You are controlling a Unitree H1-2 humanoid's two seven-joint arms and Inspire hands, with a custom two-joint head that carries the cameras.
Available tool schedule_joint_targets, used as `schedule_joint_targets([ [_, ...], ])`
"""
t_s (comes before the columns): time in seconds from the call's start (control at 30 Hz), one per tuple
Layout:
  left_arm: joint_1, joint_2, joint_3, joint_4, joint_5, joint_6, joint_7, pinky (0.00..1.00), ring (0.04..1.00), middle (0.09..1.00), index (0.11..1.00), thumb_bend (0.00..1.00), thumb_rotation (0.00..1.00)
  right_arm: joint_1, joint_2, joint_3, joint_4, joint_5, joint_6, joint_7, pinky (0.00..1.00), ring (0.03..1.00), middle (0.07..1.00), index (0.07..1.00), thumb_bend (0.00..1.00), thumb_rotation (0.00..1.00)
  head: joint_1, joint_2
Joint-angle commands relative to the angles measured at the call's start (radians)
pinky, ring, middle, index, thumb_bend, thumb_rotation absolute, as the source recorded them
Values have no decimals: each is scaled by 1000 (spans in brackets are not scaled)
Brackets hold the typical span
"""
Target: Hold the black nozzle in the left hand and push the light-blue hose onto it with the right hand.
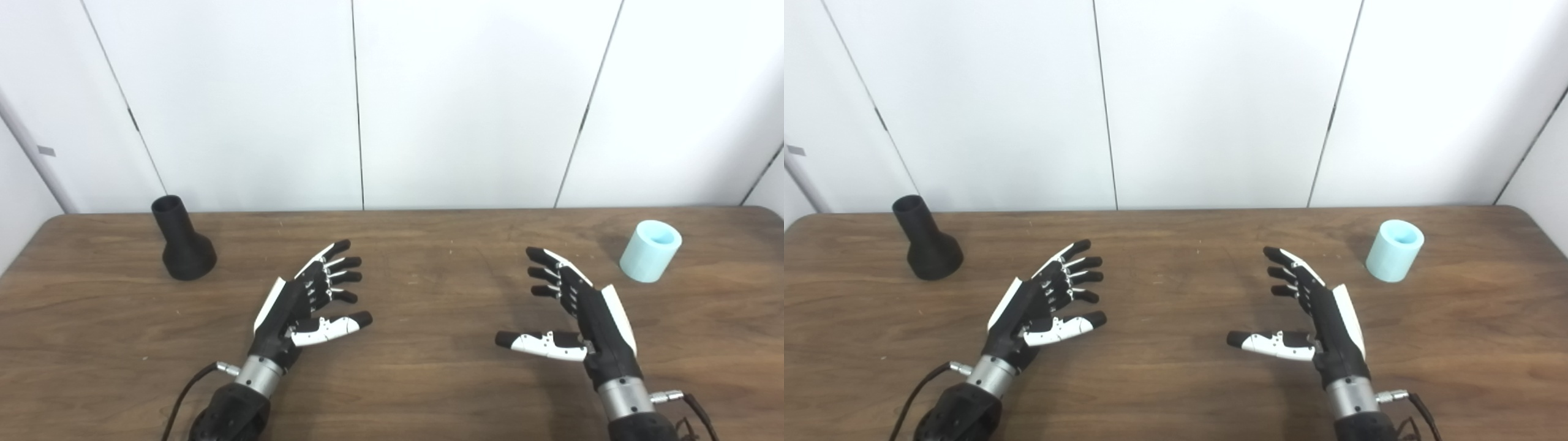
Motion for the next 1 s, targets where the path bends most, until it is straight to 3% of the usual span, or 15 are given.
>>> schedule_joint_targets([
  [0.0, -33, 2, 1, -34, -8, -23, -3, 571, 731, 791, 838, 772, 58, -22, 2, 0, -33, 2, -20, -4, 719, 822, 860, 817, 781, 118, 0, -1],
  [0.5, -33, -6, 0, -41, -5, -11, 4, 517, 690, 743, 796, 757, 29, -23, -1, -6, -28, 13, -14, 0, 717, 823, 844, 798, 775, 109, 22, -5],
  [0.53, -32, -11, -2, -41, -1, -10, 7, 514, 688, 741, 791, 757, 29, -22, -4, -9, -26, 17, -17, 1, 716, 823, 844, 798, 774, 108, 91, -20],
  [0.57, -32, -15, -5, -41, 4, -11, 10, 513, 687, 741, 786, 756, 27, -21, -7, -11, -24, 20, -20, 2, 715, 823, 843, 798, 774, 107, 91, -20],
  [0.63, -36, -29, -14, -28, 19, -19, 19, 511, 686, 737, 776, 758, 27, -20, -21, -22, -12, 35, -31, 7, 710, 822, 844, 799, 770, 98, 200, -41],
  [0.67, -39, -35, -17, -19, 25, -24, 23, 510, 685, 735, 772, 760, 28, -19, -27, -26, -8, 40, -34, 9, 710, 823, 846, 800, 766, 91, 200, -41],
  [0.73, -47, -49, -27, 8, 41, -37, 32, 509, 683, 728, 759, 763, 30, -15, -39, -33, 2, 49, -45, 14, 711, 827, 850, 803, 753, 76, 295, -81],
  [0.87, -61, -70, -39, 63, 77, -53, 52, 516, 686, 720, 731, 762, 36, -9, -56, -38, 6, 64, -48, 23, 726, 840, 861, 806, 734, 67, 381, -125],
  [0.97, -68, -86, -40, 90, 81, -55, 65, 515, 680, 709, 723, 770, 60, -9, -69, -41, 20, 90, -72, 33, 727, 838, 875, 817, 714, 38, 402, -138],
])
